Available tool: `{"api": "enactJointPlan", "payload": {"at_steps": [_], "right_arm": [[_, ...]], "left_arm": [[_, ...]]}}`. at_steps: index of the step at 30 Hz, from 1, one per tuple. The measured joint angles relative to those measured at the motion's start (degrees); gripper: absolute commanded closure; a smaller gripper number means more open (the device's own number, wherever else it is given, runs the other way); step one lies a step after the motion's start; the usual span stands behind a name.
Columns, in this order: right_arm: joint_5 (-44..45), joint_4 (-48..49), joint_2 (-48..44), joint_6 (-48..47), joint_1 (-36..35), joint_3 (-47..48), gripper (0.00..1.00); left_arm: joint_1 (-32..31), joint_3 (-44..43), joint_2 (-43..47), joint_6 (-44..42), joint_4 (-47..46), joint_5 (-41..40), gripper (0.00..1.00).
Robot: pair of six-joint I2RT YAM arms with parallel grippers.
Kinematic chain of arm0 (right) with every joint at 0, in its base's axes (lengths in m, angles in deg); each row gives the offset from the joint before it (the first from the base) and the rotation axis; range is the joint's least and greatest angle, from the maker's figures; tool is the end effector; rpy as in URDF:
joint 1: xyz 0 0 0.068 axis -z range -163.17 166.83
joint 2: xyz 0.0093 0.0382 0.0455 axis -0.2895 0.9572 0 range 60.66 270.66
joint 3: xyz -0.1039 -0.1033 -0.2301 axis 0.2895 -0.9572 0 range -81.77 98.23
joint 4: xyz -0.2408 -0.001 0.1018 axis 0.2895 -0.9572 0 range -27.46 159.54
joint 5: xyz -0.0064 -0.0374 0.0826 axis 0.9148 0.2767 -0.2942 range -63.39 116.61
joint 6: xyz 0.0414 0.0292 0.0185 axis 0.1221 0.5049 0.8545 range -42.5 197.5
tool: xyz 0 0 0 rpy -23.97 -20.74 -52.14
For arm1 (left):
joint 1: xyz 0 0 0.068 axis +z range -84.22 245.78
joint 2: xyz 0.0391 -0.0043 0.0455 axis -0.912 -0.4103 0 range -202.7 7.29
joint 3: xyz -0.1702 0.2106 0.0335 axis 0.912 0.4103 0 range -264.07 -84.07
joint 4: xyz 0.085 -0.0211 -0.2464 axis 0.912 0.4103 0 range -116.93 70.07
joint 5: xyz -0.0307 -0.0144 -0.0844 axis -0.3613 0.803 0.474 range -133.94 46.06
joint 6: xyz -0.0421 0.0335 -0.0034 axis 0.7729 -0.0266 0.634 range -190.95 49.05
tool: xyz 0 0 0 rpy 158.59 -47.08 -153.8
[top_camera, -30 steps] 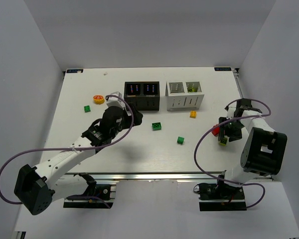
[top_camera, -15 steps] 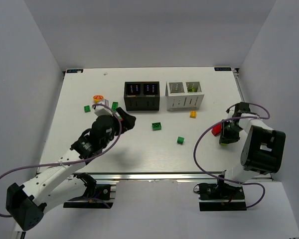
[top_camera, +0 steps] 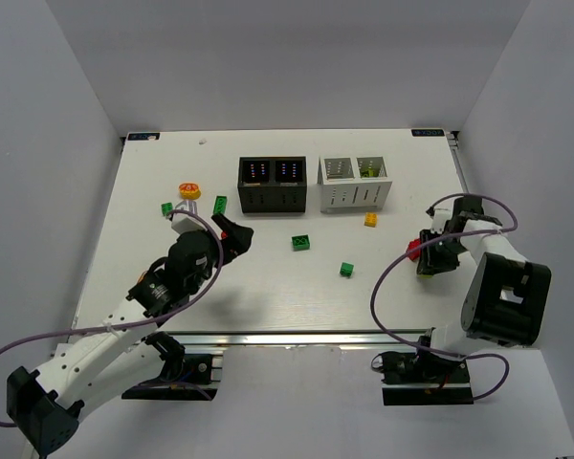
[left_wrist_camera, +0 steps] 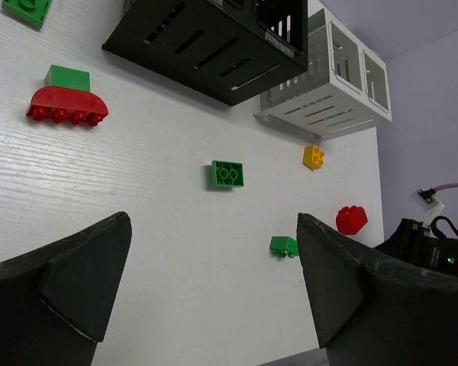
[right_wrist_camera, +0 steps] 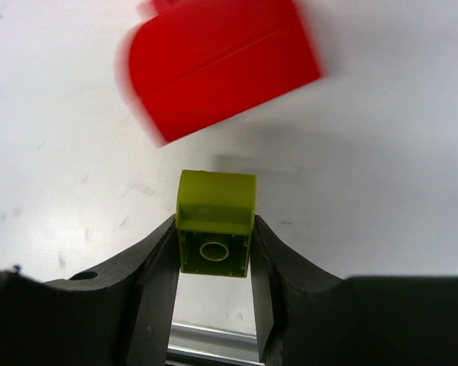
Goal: Sort the legos into containers by color
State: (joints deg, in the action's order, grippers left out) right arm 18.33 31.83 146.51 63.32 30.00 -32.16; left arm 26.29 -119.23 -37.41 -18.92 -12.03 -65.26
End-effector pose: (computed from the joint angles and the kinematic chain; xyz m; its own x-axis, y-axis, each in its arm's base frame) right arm 0.2583 -0.0553 0.1754 -0.9530 -0.0258 -0.3018 -0.0480 0.9966 0.0665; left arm 0.1483 -0.1053 0.2733 -0.4622 -0.5708 -0.6787 -0.0444 0.7793 -0.6251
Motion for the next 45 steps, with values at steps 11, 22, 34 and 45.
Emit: {"api": "enactJointPlan", "payload": {"at_steps": [11, 22, 34, 45], "right_arm": [[-27.12, -14.86, -8.31, -26.69, -0.55, 11.23, 1.00], [-34.69, 2.03, 1.77, -15.78, -9.44, 27.80, 0.98], [-28.26, 11.19, 16.44, -8.44, -14.21, 42.23, 0.82], [-24.50, 11.96, 19.69, -9.35, -17.68, 43.25, 0.70]], "left_arm": [[0.00, 0.02, 0.59, 1.11, 0.17, -0.83, 0.02], [0.00, 0.02, -1.22, 2.32, 0.33, -0.48, 0.02], [0.00, 0.22, -1.29, 4.92, -0.11, 0.57, 0.02], [0.00, 0.98, -0.28, 5.84, 0.59, 0.55, 0.02]]}}
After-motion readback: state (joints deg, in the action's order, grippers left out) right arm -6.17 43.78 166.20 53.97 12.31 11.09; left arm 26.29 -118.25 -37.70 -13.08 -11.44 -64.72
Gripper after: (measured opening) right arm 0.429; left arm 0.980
